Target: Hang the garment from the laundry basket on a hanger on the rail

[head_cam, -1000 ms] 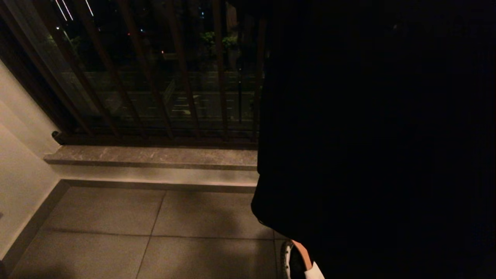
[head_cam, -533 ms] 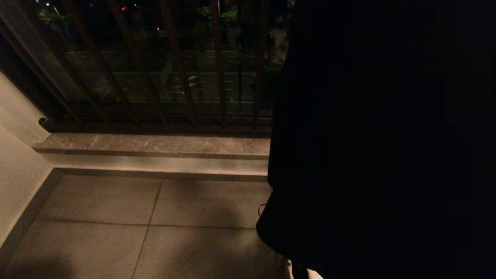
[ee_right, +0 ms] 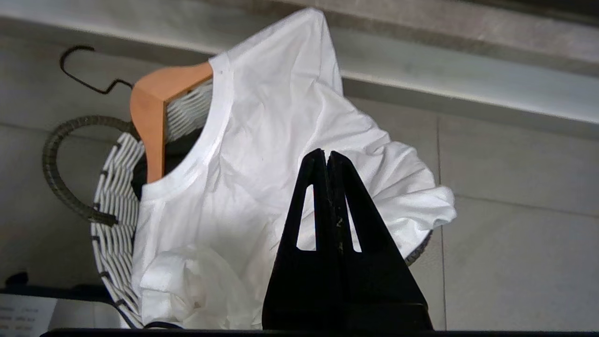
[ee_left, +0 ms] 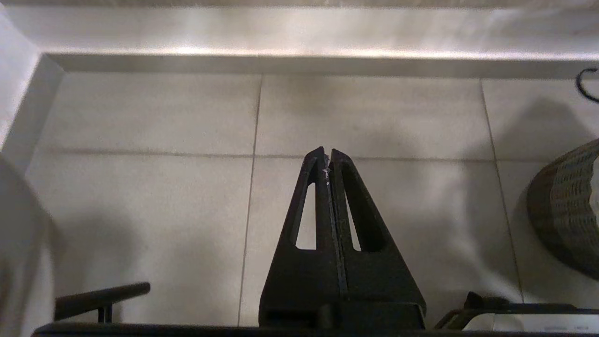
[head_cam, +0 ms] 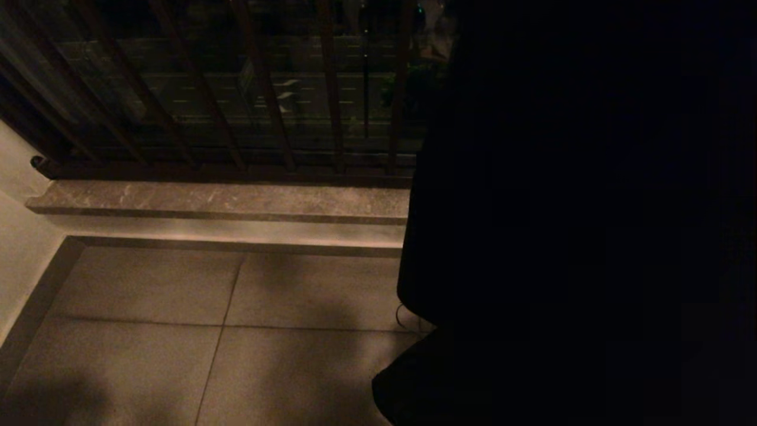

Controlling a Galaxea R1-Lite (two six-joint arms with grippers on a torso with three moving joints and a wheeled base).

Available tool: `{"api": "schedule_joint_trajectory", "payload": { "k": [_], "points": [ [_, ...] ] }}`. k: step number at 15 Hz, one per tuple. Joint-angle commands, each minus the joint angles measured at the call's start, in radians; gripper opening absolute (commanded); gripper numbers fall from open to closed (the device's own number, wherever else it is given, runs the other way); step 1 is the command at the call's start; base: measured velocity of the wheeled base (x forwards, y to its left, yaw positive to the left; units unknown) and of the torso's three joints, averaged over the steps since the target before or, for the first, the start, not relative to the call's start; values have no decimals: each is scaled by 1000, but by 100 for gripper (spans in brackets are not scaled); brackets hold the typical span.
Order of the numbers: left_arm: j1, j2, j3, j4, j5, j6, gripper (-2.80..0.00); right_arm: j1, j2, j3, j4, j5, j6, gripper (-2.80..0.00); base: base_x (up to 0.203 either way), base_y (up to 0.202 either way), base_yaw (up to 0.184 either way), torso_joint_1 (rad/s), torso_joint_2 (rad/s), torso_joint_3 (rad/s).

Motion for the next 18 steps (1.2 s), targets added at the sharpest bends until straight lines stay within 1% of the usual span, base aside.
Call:
{"api": "schedule_joint_trajectory", "payload": {
  "k": [1,12,18],
  "points": [
    [0,1,2,-1,0,0,-280,1,1,-1,0,1,0,-280,0,0,0,2,-2,-198],
    [0,1,2,1,0,-3,-280,-1,1,-1,6,1,2,-280,0,0,0,3,1,-198],
    [0,1,2,1,0,-3,-280,0,1,-1,4,1,2,-280,0,0,0,2,-1,-50]
  ]
}}
